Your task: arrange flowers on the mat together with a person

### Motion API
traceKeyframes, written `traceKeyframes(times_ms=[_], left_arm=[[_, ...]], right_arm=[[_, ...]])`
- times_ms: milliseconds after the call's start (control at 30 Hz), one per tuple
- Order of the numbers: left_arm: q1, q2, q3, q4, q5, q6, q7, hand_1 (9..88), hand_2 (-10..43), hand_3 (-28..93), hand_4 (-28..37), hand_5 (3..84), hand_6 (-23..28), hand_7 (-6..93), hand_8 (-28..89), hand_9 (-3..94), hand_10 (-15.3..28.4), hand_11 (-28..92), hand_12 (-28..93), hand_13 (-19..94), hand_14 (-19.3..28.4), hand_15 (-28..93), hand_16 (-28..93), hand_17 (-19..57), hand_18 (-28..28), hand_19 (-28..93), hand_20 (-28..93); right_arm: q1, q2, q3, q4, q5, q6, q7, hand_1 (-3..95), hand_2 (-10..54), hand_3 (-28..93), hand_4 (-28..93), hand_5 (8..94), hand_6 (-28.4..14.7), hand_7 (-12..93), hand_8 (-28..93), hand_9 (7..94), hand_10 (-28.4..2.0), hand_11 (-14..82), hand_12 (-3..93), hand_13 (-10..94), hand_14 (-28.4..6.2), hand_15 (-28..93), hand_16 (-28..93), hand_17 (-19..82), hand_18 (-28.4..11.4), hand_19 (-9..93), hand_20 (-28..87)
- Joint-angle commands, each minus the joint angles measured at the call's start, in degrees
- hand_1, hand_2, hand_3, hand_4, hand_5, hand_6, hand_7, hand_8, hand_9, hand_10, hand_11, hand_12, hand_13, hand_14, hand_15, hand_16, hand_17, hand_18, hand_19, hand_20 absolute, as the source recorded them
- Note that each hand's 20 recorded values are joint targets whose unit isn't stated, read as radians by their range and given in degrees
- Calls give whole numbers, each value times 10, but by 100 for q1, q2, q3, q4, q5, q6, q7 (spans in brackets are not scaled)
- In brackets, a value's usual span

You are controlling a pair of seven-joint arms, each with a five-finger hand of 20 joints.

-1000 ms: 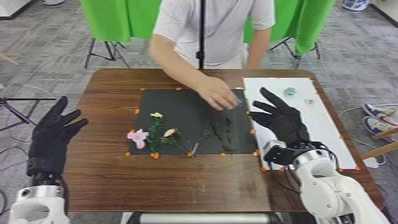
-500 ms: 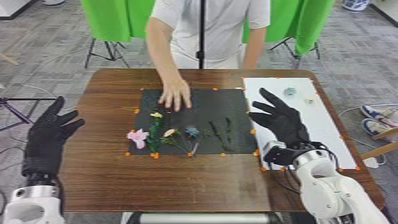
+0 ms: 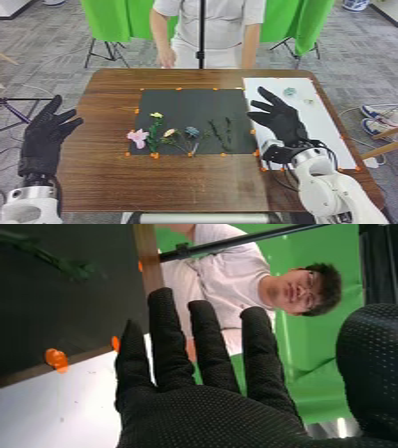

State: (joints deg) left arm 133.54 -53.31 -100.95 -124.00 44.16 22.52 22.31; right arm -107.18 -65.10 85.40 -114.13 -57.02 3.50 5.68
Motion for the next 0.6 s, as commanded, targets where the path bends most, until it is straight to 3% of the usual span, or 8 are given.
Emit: traceKeyframes(times_ms=[33,100,167,233,267,567,600], left_arm=[[48,34,4,-58,-15,-4,101,203,39,788,-283,320,34,83,-80,342,172,233,104,248,250,512,-84,-72,219,478,180],[41,42,-5,-74,-8,2,100,203,39,788,-283,321,34,84,-80,342,173,233,104,250,252,523,-83,-70,221,487,186],[58,169,19,-82,-96,82,158,203,39,787,-283,322,34,83,-80,343,173,234,104,250,253,528,-84,-69,222,494,190],[32,168,4,-86,-90,76,124,203,39,787,-283,322,34,83,-80,343,174,235,104,251,252,531,-86,-68,222,495,191],[27,172,2,-90,-81,76,115,203,39,787,-283,323,34,83,-80,344,174,235,104,251,251,531,-88,-68,222,495,192],[-68,98,17,-91,0,34,0,202,39,786,-283,326,34,81,-79,345,174,237,103,250,252,534,-92,-69,223,491,192],[-93,156,61,-79,-40,67,24,202,39,786,-283,326,34,81,-79,345,174,237,103,250,251,533,-93,-69,223,491,192]], right_arm=[[153,392,211,-76,-833,580,52,163,25,806,-276,330,34,163,-122,381,-143,155,161,289,-183,492,130,-7,-177,442,259],[263,571,344,-48,-1117,675,212,170,23,803,-275,346,32,170,-125,400,-138,169,158,310,-183,520,120,7,-182,467,270],[373,835,390,20,-1388,1008,283,181,16,803,-270,361,29,178,-128,412,-135,180,159,331,-182,554,115,24,-189,496,282],[585,1098,404,150,-1664,1241,492,193,8,802,-266,372,27,192,-131,418,-136,195,161,349,-180,593,111,38,-192,522,293],[994,1317,62,241,-1908,1620,836,199,2,805,-264,376,28,199,-134,419,-138,202,162,355,-179,604,109,44,-194,530,296],[2151,2163,-576,1298,-3803,1722,2092,226,-23,808,-253,384,23,230,-148,414,-144,244,167,377,-168,660,98,75,-202,577,311],[2296,2225,-690,1437,-3987,1706,2221,226,-26,809,-252,383,23,231,-150,410,-149,249,168,377,-168,664,97,76,-203,580,311]])
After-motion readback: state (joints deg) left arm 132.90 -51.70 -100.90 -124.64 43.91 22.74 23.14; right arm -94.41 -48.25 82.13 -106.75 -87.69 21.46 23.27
